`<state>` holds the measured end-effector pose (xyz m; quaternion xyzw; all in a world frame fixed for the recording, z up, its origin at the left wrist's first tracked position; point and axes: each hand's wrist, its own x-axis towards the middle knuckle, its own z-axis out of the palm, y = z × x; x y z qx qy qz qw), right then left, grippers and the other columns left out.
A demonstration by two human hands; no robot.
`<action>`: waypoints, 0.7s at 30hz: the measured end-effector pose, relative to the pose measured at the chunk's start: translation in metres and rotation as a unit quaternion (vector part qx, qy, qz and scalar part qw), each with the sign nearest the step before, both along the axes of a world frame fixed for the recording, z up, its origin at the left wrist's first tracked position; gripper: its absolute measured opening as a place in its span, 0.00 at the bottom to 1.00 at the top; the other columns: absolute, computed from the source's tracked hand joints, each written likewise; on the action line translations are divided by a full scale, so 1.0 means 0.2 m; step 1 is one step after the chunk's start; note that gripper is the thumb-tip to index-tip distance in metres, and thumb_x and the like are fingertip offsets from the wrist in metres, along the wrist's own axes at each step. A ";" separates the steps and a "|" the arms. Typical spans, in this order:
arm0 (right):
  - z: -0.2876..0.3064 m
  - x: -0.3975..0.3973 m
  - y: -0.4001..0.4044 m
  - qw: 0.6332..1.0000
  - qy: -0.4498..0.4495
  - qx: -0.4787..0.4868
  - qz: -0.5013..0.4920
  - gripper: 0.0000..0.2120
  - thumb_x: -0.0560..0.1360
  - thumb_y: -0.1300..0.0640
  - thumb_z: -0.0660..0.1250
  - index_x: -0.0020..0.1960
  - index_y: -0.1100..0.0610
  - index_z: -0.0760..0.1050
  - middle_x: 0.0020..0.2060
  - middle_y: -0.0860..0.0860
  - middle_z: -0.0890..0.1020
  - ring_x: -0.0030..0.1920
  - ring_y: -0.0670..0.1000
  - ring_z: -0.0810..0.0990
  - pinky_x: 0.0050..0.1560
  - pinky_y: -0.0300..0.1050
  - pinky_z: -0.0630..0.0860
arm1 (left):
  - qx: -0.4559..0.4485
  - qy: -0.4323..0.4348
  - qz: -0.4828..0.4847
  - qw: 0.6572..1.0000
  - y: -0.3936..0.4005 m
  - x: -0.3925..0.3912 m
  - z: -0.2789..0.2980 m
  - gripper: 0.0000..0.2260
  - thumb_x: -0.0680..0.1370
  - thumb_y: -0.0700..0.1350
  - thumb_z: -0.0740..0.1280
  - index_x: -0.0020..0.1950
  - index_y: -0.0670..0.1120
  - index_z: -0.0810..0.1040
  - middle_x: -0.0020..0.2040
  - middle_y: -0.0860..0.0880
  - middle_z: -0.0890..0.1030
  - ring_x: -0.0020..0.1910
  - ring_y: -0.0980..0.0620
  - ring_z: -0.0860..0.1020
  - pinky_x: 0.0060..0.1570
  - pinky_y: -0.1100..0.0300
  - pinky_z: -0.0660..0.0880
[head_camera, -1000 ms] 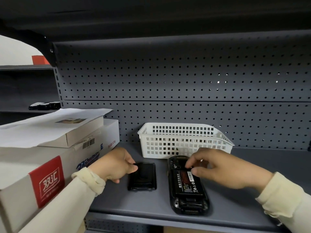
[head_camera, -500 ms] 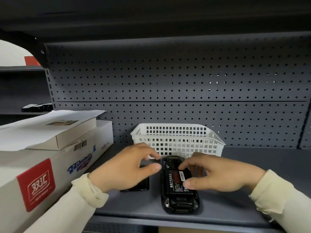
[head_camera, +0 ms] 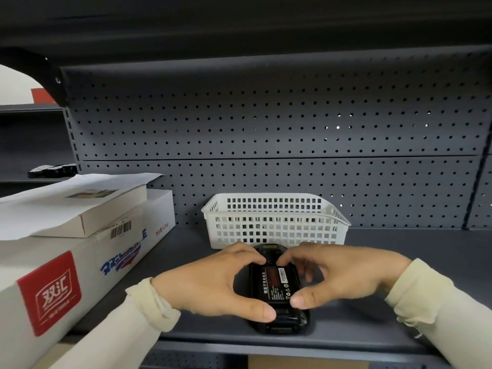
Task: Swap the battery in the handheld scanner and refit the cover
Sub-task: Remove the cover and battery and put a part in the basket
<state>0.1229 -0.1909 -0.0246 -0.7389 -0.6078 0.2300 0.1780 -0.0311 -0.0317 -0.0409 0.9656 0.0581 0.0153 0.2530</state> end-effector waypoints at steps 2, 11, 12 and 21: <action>-0.01 0.00 0.00 1.000 0.009 0.007 0.001 0.30 0.61 0.40 0.69 0.61 0.46 0.68 0.46 0.47 0.73 0.46 0.46 0.71 0.58 0.49 0.73 | -0.008 0.002 -0.002 1.000 0.00 0.00 -0.01 0.44 0.58 0.69 0.65 0.71 0.53 0.61 0.65 0.64 0.62 0.67 0.66 0.61 0.71 0.64 0.58; 0.01 -0.01 0.00 0.999 -0.019 0.026 -0.005 0.26 0.64 0.43 0.72 0.59 0.48 0.73 0.43 0.48 0.76 0.42 0.45 0.73 0.52 0.51 0.74 | 0.018 -0.028 0.015 0.999 0.03 0.00 -0.01 0.32 0.66 0.64 0.68 0.67 0.55 0.67 0.65 0.62 0.69 0.65 0.65 0.66 0.70 0.60 0.63; 0.02 -0.01 0.00 0.999 -0.032 0.028 -0.007 0.26 0.64 0.43 0.72 0.59 0.48 0.73 0.43 0.48 0.77 0.41 0.45 0.73 0.51 0.50 0.75 | 0.017 -0.029 0.018 0.999 0.03 0.00 0.00 0.33 0.65 0.65 0.69 0.67 0.56 0.68 0.65 0.62 0.70 0.65 0.65 0.67 0.69 0.60 0.64; 0.02 -0.03 0.00 0.987 -0.154 0.033 0.014 0.24 0.68 0.40 0.68 0.60 0.49 0.73 0.45 0.51 0.77 0.43 0.50 0.76 0.46 0.47 0.75 | 0.037 -0.041 0.017 0.998 0.02 0.01 0.04 0.32 0.64 0.61 0.73 0.65 0.53 0.71 0.64 0.58 0.75 0.63 0.65 0.71 0.68 0.61 0.68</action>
